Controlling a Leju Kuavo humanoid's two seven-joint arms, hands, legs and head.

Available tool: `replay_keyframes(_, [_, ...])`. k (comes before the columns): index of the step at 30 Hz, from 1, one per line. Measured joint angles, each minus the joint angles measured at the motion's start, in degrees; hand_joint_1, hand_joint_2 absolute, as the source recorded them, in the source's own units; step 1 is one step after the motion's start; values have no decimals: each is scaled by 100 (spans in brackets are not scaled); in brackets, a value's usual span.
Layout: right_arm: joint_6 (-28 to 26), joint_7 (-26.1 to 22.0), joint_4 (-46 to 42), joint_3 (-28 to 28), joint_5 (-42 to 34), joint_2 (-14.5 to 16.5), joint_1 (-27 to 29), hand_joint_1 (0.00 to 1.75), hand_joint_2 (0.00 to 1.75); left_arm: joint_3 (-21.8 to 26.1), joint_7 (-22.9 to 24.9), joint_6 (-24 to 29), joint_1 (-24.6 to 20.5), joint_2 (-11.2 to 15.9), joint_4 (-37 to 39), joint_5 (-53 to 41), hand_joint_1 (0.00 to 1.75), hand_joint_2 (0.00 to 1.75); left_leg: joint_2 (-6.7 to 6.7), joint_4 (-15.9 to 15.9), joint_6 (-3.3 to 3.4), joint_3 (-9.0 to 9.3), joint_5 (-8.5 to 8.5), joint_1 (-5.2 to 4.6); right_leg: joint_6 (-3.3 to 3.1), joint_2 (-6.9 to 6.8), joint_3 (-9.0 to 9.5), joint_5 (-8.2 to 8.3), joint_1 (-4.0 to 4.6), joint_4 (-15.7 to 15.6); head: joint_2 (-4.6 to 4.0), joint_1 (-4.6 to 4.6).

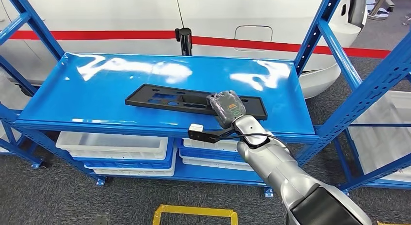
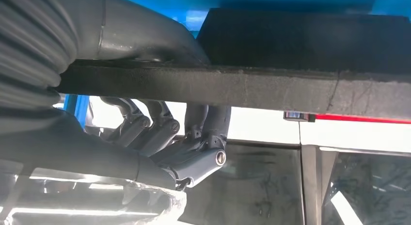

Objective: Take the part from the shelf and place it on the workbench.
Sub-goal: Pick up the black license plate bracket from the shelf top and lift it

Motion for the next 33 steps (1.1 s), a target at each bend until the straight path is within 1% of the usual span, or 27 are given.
replay_keyframes(1, [-24, 1, -19, -4, -11, -6, 7, 175, 175, -4, 11, 3, 0, -3, 0, -15, 0, 175, -9, 11, -12, -2, -2, 1, 56, -2, 136, 116, -15, -256, 0, 0])
replay_keyframes(2, [-39, 4, -46, -12, -22, -9, 5, 175, 175, -8, 18, 8, -2, -7, 0, -28, 0, 175, -17, 35, -32, -7, -11, 1, 109, -4, 356, 262, -34, -662, 0, 3])
replay_keyframes(3, [-51, 8, -80, -25, -33, -10, -1, 175, 175, -10, 23, 13, -4, -8, 0, -37, 0, 175, -24, 81, -66, -28, -32, -13, 139, -6, 584, 390, -45, -1079, 0, 5])
replay_keyframes(4, [-61, 11, -118, -39, -42, -9, -6, 175, 175, -11, 26, 19, -8, -8, 0, -45, 0, 175, -27, 131, -104, -53, -58, -23, 134, -7, 747, 484, -58, -1383, -1, -4])
replay_keyframes(5, [-68, 15, -157, -53, -49, -10, -10, 175, 175, -12, 28, 28, -10, -6, 0, -59, 0, 175, -28, 174, -140, -79, -79, -29, 107, -7, 834, 532, -58, -1549, -1, -12])
replay_keyframes(8, [-71, 28, -296, -89, -49, -26, -10, 175, 175, -13, 34, 67, -16, 6, -1, -104, 0, 175, -25, 231, -233, -130, -104, 12, -9, -1, 835, 583, -54, -1600, 0, -26])
replay_keyframes(9, [-66, 37, -347, -100, -40, -33, -9, 175, 175, -14, 34, 77, -17, 11, -1, -115, 0, 175, -23, 288, -264, -159, -148, 29, -41, 2, 835, 596, -66, -1606, 0, -31])
replay_keyframes(10, [-59, 50, -398, -108, -27, -37, -9, 175, 175, -14, 29, 85, -20, 16, -2, -129, 0, 175, -21, 458, -296, -236, -262, 44, -67, 6, 838, 605, -84, -1612, 0, -40])
replay_keyframes(11, [-52, 63, -443, -114, -14, -39, -8, 175, 175, -15, 21, 89, -24, 21, -2, -142, 0, 175, -19, 737, -329, -362, -426, 57, -83, 9, 840, 607, -92, -1613, 0, -48])
replay_keyframes(13, [-37, 80, -509, -121, 14, -48, 12, 175, 175, -15, -1, 87, -30, 22, -2, -156, 0, 175, -18, 1541, -383, -747, -795, 72, -100, 9, 840, 601, -81, -1612, 0, -61])
replay_keyframes(14, [-31, 84, -531, -123, 27, -54, 37, 175, 175, -15, -8, 85, -31, 24, -2, -156, 0, 175, -18, 1835, -395, -902, -877, 75, -102, 9, 840, 599, -74, -1611, 0, -60])
replay_keyframes(15, [-27, 85, -550, -125, 39, -60, 66, 175, 175, -15, -11, 82, -31, 25, -2, -154, 0, 175, -17, 1941, -395, -973, -852, 77, -104, 10, 842, 596, -68, -1610, -1, -61])
replay_keyframes(16, [-26, 85, -570, -126, 48, -64, 93, 175, 175, -15, -11, 79, -32, 27, -2, -152, 0, 175, -17, 1799, -382, -925, -715, 77, -105, 13, 847, 594, -64, -1610, -1, -61])
replay_keyframes(18, [-26, 85, -621, -136, 52, -65, 117, 175, 175, -15, -11, 77, -40, 36, -2, -149, 0, 175, -14, 1011, -321, -563, -291, 71, -102, 25, 862, 592, -57, -1612, -1, -60])
replay_keyframes(19, [-26, 85, -646, -140, 52, -65, 116, 175, 175, -15, -11, 76, -51, 42, -2, -149, 0, 175, -9, 637, -285, -380, -152, 55, -95, 31, 862, 589, -39, -1613, 0, -59])
replay_keyframes(20, [-26, 90, -667, -143, 51, -66, 115, 175, 175, -15, -11, 76, -63, 46, -3, -149, 0, 175, -5, 385, -249, -256, -81, 37, -84, 33, 858, 586, -27, -1615, 0, -58])
replay_keyframes(21, [-26, 94, -678, -144, 51, -68, 116, 175, 175, -15, -11, 76, -73, 51, -3, -148, 0, 175, -2, 284, -220, -210, -84, 17, -67, 32, 853, 583, -16, -1618, 0, -57])
replay_keyframes(22, [-26, 98, -687, -144, 52, -70, 119, 175, 175, -15, -12, 75, -80, 55, -4, -148, 0, 175, -2, 270, -193, -206, -102, -4, -39, 31, 852, 583, -8, -1629, 0, -56])
replay_keyframes(24, [-26, 103, -718, -149, 53, -75, 131, 175, 175, -14, -16, 67, -83, 57, -5, -149, 0, 175, -2, 184, -120, -154, -60, 1, 16, 21, 838, 565, -1, -1620, -1, -50])
replay_keyframes(25, [-26, 103, -738, -156, 50, -80, 129, 175, 175, -14, -18, 63, -89, 55, -6, -150, 0, 175, 0, 132, -75, -122, -27, 8, 24, 17, 783, 504, 6, -1510, -1, -44])
replay_keyframes(26, [-26, 103, -758, -167, 39, -87, 130, 175, 175, -14, -20, 61, -96, 51, -7, -151, 0, 175, 2, 85, -35, -92, 4, 16, 13, 13, 663, 391, 10, -1269, -1, -37])
replay_keyframes(28, [-34, 100, -779, -194, 13, -105, 150, 175, 175, -13, -20, 61, -108, 46, -7, -158, 0, 175, -7, 75, 13, -96, 16, 5, -16, 11, 275, 80, -11, -495, 0, -28])
replay_keyframes(29, [-41, 97, -785, -207, 7, -118, 177, 175, 175, -13, -20, 64, -106, 46, -7, -170, 0, 175, -17, 77, 19, -101, 16, 1, 0, 11, 89, -28, -27, -148, 0, -27])
replay_keyframes(30, [-45, 94, -788, -214, 18, -131, 201, 175, 175, -13, -18, 70, -102, 45, -7, -187, 0, 175, -28, 82, 20, -108, 14, -1, 41, 10, -14, -58, -45, 28, 0, -25])
replay_keyframes(31, [-48, 92, -791, -217, 37, -142, 216, 175, 175, -13, -8, 80, -99, 42, -7, -202, 0, 175, -40, 93, 15, -114, 12, 1, 107, 9, 3, 1, -66, -29, 0, -22])
replay_keyframes(32, [-48, 93, -796, -218, 62, -148, 218, 175, 175, -13, 11, 90, -97, 37, -7, -212, 0, 175, -49, 116, 4, -121, 3, 5, 185, 5, 144, 138, -97, -322, -1, -24])
replay_keyframes(33, [-47, 95, -803, -218, 86, -149, 210, 175, 175, -13, 34, 97, -98, 33, -7, -215, 0, 175, -56, 157, -16, -133, -16, 8, 264, 0, 365, 301, -135, -753, -1, -23])
